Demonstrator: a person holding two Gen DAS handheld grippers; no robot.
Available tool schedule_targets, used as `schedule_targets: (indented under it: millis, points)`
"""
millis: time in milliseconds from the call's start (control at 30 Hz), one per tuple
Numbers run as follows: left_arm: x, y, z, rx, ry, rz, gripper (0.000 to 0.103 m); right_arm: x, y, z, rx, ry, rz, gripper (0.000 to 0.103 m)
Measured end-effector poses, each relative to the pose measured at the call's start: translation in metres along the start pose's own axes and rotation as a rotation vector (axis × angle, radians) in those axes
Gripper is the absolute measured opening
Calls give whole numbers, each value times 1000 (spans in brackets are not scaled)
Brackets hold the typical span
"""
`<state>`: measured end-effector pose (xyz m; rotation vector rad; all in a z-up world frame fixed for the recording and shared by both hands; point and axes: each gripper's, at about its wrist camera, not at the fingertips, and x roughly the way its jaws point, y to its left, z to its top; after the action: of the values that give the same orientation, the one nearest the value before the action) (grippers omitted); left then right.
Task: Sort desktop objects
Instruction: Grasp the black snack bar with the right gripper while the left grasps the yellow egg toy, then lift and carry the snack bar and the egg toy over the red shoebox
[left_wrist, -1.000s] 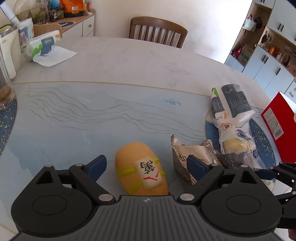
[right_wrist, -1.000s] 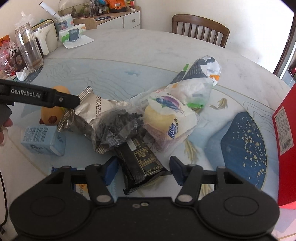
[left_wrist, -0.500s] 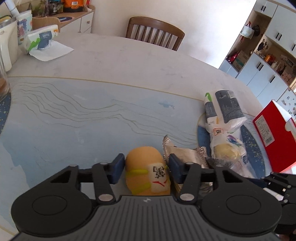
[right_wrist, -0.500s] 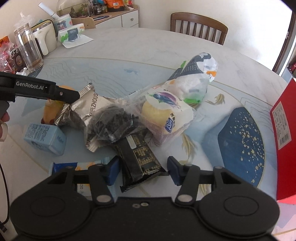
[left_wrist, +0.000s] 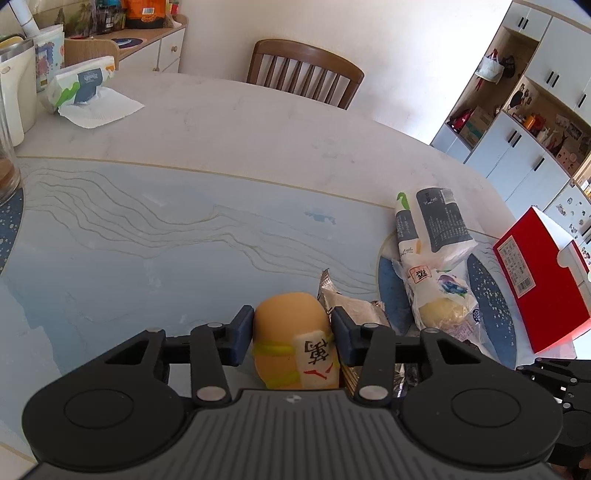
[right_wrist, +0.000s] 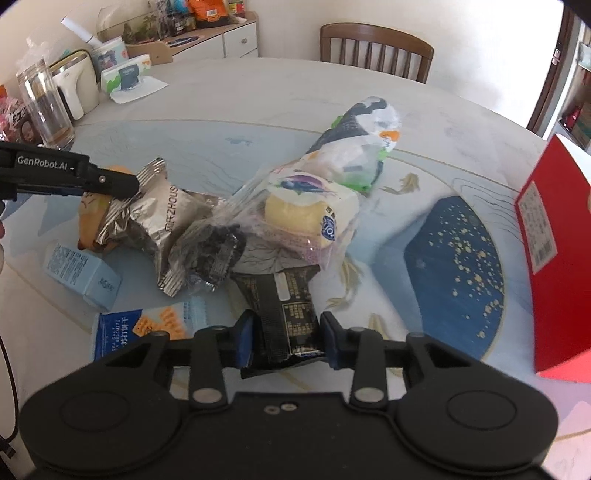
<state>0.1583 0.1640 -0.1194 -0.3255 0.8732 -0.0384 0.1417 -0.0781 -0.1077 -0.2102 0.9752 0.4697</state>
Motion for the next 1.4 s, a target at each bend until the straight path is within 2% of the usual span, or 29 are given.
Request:
schedule_targets:
  millis: [300,567,933,1000,1167,1233,1300,1400]
  points:
    - [-14,-6,5,2,-16,-16,44,-13,-8,-6,37,-13,3,36]
    - [-5,-2,-1,-1,26,-13,44,-15,-11,-13,48,-3,-7,36]
    - [-1,17,0,-71,34,40,49,-14,-12,-18,56,10,-17,36]
    - [1,22,2,-79,34,43,56,-13,-13,-18,61,14,-18,36]
    - [4,17,0,-49,55,61,59,-11,-13,-20,62,20,-21,36]
    - [4,16,-1,-40,51,67,59,-10,-12,-20,61,19,-22,36]
    - [2,16,-2,-42,43,49,49,-11,-12,-20,62,17,-22,36]
    - [-1,12,-1,-27,30,38,45,-11,-13,-20,67,12,-26,36]
